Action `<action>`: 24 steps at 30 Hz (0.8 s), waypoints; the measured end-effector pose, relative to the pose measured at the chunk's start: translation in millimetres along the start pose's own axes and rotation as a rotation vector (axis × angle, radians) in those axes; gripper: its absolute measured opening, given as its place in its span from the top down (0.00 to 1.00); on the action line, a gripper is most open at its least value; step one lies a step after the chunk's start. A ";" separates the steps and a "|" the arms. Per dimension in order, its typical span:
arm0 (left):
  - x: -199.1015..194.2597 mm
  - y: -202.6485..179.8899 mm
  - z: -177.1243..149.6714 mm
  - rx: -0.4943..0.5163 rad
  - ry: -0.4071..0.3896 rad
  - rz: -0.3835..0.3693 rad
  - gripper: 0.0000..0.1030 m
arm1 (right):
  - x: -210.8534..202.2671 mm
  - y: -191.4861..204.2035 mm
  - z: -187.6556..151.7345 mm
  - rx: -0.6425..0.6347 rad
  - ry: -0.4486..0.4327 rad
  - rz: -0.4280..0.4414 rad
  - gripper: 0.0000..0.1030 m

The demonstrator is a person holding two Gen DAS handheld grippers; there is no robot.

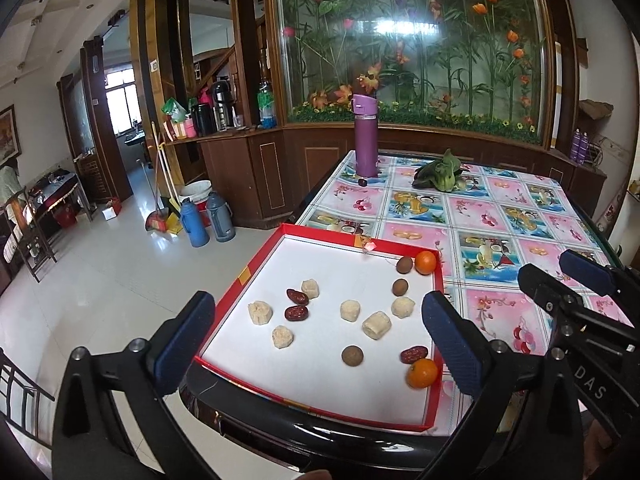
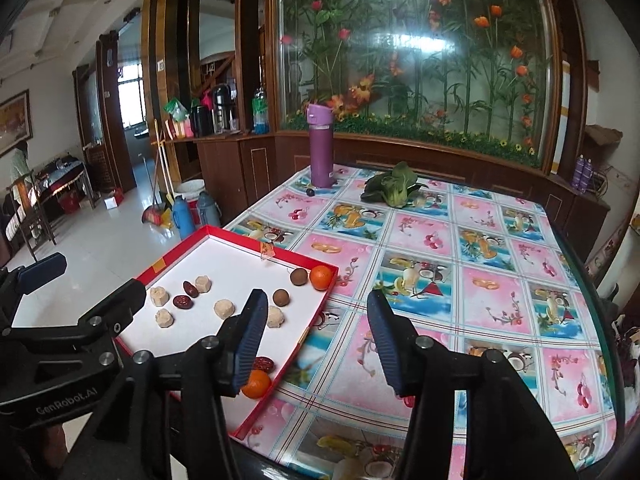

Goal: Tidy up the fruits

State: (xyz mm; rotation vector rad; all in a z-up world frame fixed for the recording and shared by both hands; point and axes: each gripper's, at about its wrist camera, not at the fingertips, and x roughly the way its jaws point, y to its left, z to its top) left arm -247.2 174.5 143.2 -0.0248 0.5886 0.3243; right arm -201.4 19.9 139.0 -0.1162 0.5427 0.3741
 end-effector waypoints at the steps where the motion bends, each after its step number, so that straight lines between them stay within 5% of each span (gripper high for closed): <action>1: -2.3 -0.9 -0.2 0.001 -0.002 0.002 0.00 | -3.3 -1.1 -0.7 0.002 -0.008 -0.001 0.50; 10: -20.0 -3.4 -1.6 -0.010 -0.031 0.039 0.00 | -33.9 -4.1 -7.2 -0.007 -0.112 0.010 0.49; 24: -37.1 0.3 -6.2 -0.027 -0.062 0.068 0.00 | -75.6 5.5 -15.1 -0.063 -0.302 -0.002 0.27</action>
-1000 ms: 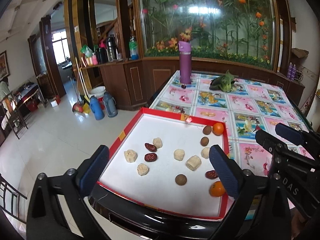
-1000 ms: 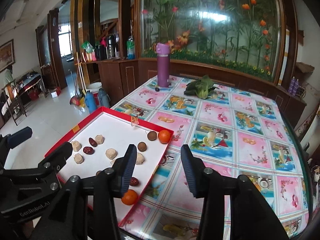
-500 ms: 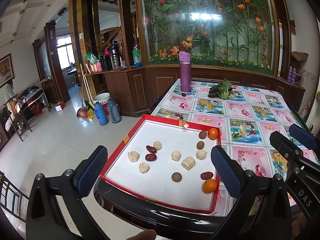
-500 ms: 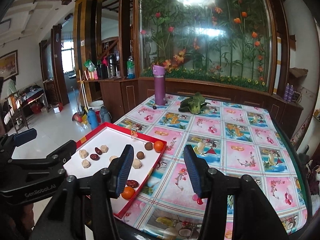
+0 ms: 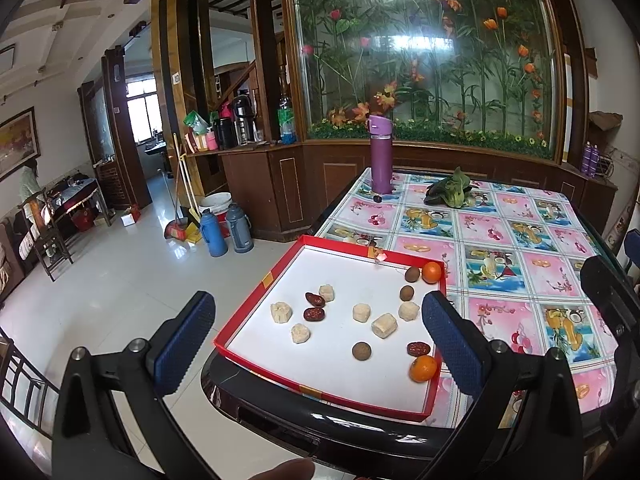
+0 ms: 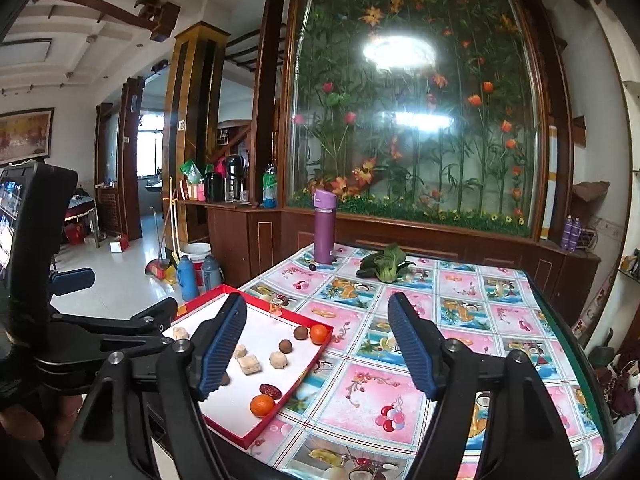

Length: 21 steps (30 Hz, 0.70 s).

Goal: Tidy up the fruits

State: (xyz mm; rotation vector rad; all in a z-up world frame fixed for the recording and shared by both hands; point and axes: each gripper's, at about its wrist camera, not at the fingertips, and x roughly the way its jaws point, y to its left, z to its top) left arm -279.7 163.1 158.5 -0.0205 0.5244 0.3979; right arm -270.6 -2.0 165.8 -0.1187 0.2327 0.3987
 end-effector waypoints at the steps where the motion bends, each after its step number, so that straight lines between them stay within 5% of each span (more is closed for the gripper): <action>1: -2.3 0.3 -0.2 -0.001 -0.003 -0.001 0.00 | -0.9 -0.2 0.0 0.008 -0.005 0.000 0.25; 21: -21.0 10.6 -3.7 -0.027 -0.042 0.034 0.00 | -1.8 -9.9 -5.1 0.100 0.010 -0.027 0.17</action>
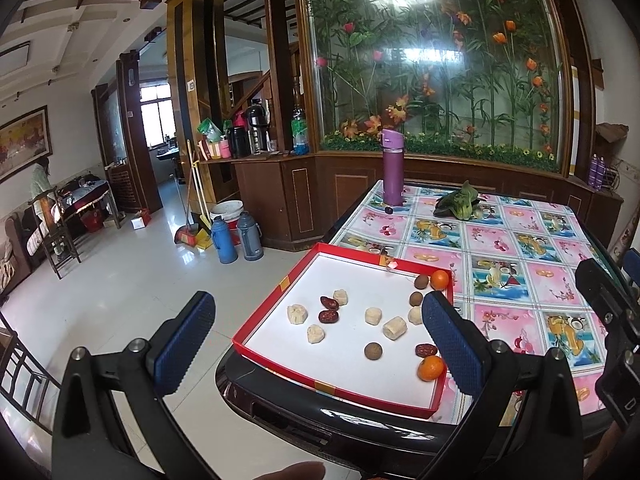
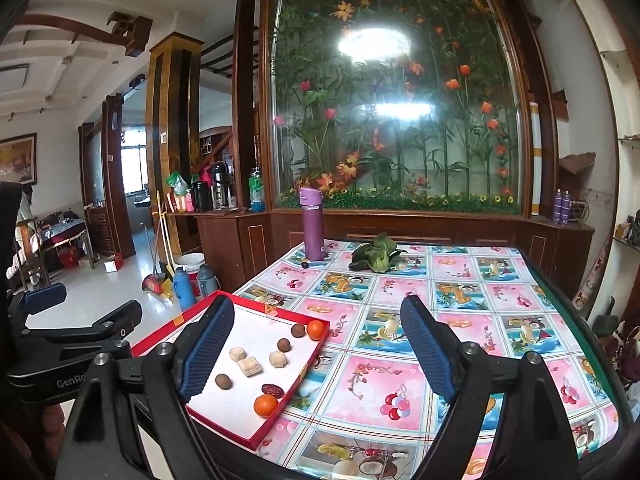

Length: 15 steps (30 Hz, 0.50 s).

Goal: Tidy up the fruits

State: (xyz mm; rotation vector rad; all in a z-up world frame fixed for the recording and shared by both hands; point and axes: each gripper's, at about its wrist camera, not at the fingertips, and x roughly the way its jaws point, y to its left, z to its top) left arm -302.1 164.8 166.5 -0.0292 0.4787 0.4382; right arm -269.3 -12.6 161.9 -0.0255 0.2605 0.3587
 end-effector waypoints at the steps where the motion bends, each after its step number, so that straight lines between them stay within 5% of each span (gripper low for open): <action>1: 0.0 -0.1 -0.1 0.000 0.001 0.002 0.00 | 0.2 0.7 -0.3 -0.002 0.002 0.001 0.17; 15: -6.9 11.1 -2.4 -0.016 -0.019 -0.001 0.00 | 4.7 6.1 -2.1 -0.020 0.019 0.004 0.17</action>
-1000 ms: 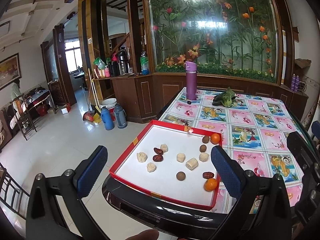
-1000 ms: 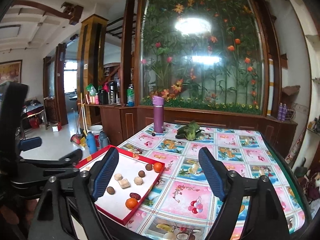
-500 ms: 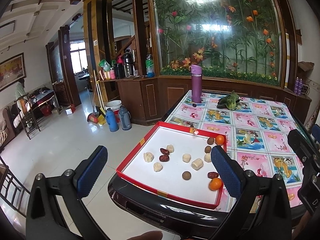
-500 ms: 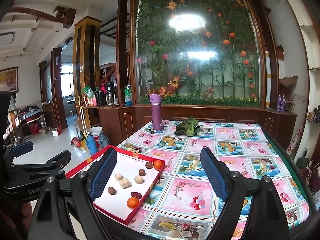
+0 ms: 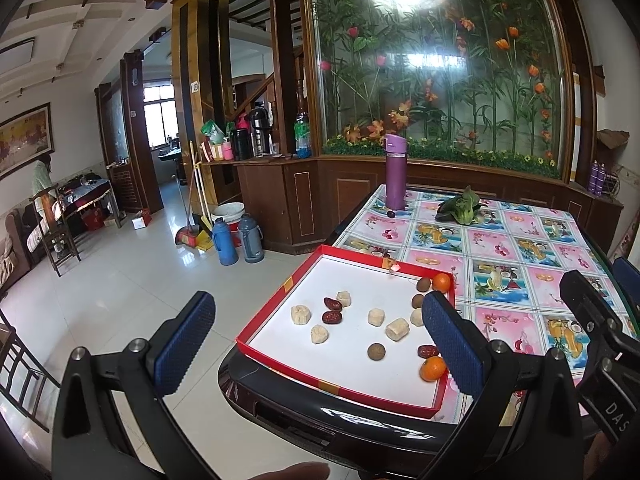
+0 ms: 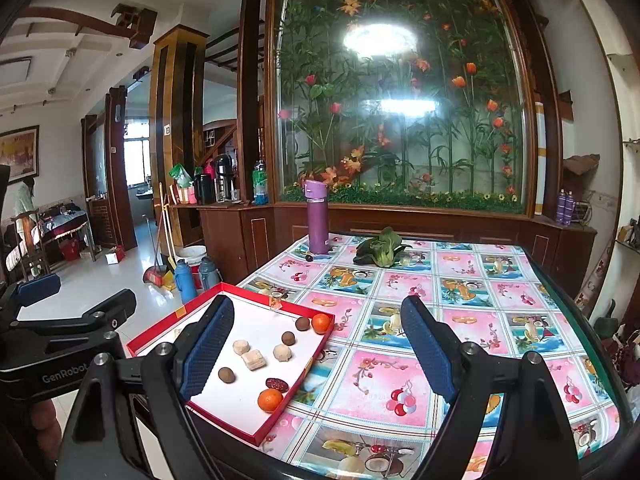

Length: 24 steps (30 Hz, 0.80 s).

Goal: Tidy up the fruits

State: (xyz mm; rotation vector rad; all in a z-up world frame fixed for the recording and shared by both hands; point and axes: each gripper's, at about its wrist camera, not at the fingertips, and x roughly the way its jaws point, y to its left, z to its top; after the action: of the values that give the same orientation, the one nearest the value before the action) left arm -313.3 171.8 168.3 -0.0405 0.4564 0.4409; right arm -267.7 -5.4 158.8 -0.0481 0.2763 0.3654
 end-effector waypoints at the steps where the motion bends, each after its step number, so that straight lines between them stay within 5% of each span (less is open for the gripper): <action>1: -0.8 0.4 -0.1 0.000 -0.001 -0.001 0.00 | 0.0 0.0 -0.1 0.000 0.000 0.001 0.17; 24: -12.5 5.3 2.0 -0.018 -0.013 -0.001 0.00 | 3.6 10.5 -4.6 -0.038 0.014 0.022 0.17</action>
State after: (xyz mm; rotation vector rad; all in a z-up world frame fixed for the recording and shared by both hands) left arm -324.8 171.8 175.8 -0.0547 0.4400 0.4444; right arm -269.5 5.2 153.5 -0.0847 0.2841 0.3925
